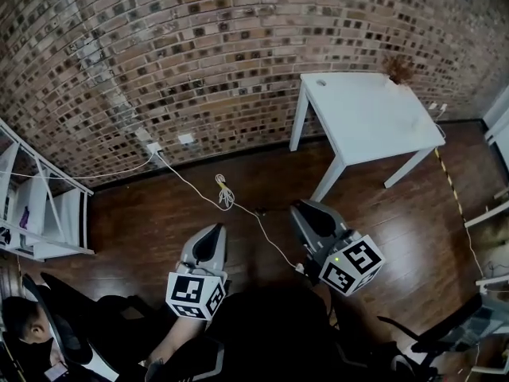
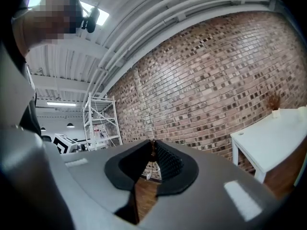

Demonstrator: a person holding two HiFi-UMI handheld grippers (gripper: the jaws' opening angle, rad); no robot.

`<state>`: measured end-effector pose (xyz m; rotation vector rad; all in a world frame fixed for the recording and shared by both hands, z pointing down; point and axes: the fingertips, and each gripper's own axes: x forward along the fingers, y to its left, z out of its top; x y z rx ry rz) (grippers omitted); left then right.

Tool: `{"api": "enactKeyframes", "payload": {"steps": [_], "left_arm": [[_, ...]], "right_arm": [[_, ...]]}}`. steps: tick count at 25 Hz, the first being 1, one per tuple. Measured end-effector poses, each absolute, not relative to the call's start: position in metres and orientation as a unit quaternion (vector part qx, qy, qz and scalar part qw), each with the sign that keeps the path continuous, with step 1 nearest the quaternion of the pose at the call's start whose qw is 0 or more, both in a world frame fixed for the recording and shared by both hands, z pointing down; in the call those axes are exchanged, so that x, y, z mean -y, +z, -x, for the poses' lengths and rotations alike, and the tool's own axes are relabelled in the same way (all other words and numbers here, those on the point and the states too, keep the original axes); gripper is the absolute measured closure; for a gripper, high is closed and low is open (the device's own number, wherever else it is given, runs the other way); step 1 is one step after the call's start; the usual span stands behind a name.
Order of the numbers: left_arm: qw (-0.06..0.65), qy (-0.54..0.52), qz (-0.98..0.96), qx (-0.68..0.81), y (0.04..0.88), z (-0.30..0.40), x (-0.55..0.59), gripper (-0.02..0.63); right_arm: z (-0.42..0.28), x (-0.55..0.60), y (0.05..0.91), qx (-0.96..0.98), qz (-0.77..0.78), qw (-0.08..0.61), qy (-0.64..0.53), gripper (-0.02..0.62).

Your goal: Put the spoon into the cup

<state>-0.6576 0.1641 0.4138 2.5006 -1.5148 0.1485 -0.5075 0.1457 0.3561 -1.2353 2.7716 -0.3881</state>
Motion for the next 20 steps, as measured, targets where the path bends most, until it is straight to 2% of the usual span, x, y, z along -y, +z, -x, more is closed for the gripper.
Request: {"api": "enactKeyframes", "payload": {"steps": [13,20], "left_arm": [[0.105,0.047,-0.832,0.543,0.411,0.536,-0.145,0.612],[0.105,0.069,-0.837,0.532,0.415,0.487,-0.141,0.612]], "right_arm": [[0.384,-0.135,0.36,-0.916,0.379,0.031,-0.126,0.549],[0.346,-0.135,0.367,-0.92,0.371,0.028,-0.124,0.549]]}}
